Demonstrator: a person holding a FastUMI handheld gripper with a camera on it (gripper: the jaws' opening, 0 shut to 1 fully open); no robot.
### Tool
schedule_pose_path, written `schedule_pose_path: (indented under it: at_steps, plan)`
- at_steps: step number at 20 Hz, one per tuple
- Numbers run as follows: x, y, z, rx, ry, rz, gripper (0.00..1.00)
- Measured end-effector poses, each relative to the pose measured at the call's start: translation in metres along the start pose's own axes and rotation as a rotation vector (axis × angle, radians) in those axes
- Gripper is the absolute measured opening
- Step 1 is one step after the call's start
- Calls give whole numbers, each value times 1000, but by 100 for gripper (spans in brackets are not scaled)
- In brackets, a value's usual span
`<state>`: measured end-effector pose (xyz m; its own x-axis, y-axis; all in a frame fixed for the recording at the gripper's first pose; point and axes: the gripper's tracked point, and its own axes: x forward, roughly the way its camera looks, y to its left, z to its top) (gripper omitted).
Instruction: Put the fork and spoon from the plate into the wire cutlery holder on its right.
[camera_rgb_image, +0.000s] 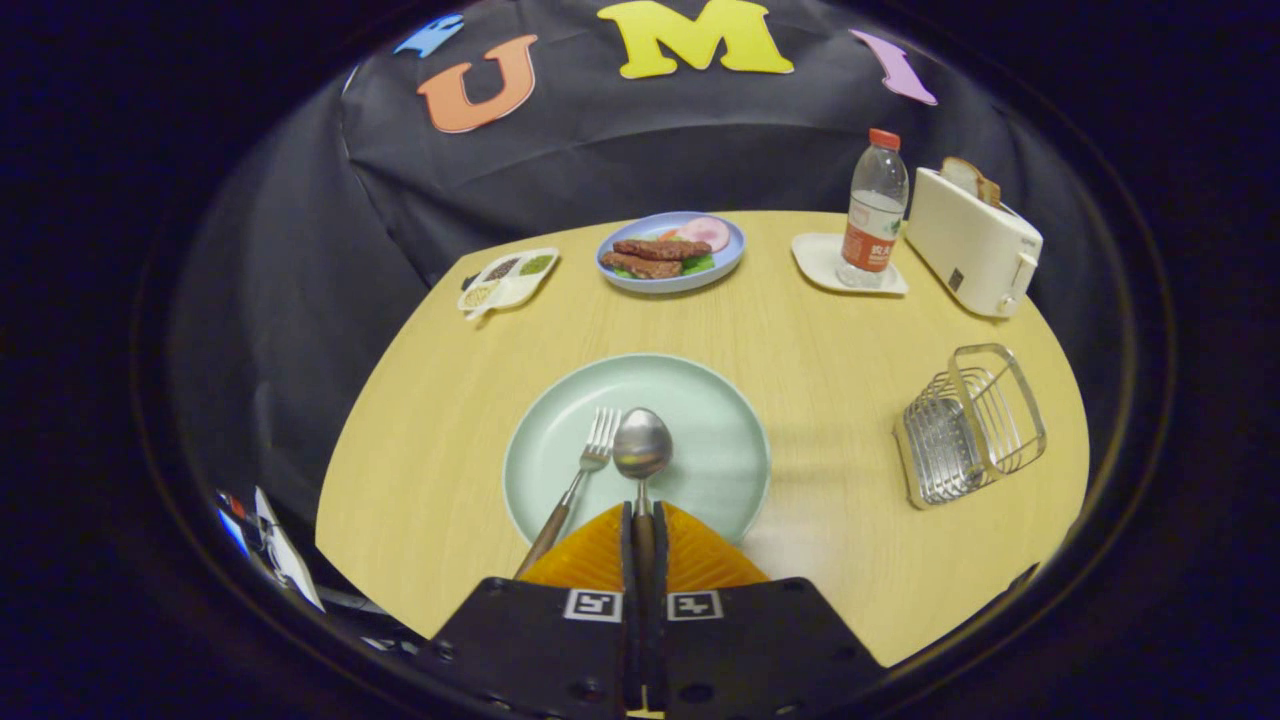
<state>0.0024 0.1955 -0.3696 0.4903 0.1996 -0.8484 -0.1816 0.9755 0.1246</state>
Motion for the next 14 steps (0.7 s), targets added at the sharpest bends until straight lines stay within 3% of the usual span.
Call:
schedule_pose_path:
  at_steps: [6, 14]
  plan:
    - [-51, -28, 21, -32, -43, 3, 1]
    - [-103, -136, 36, 2, -36, -128, 1]
